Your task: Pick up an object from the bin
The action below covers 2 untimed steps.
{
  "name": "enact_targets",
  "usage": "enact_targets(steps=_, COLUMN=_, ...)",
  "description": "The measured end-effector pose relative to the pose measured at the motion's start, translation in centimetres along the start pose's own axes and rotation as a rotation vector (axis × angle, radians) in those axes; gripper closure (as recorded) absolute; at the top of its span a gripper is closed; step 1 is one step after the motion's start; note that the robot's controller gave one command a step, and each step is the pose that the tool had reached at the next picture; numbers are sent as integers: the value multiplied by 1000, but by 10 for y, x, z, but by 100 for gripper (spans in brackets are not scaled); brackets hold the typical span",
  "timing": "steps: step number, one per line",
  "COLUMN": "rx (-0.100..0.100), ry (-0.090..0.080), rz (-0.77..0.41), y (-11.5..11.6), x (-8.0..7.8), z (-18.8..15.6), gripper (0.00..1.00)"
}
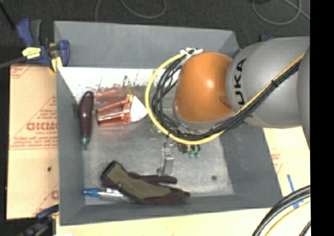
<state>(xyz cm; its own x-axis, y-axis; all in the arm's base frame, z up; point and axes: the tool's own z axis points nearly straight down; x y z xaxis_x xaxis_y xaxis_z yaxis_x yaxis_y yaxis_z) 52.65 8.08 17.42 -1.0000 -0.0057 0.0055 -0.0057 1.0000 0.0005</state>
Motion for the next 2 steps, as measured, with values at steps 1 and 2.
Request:
enact_targets(steps=1, rx=-1, ry=-8, rz=2, y=0, x=-2, z=-5, gripper=0)
enact_targets(steps=2, rx=-1, ry=-13, rz=-16, y=30, x=20, z=41, gripper=0)
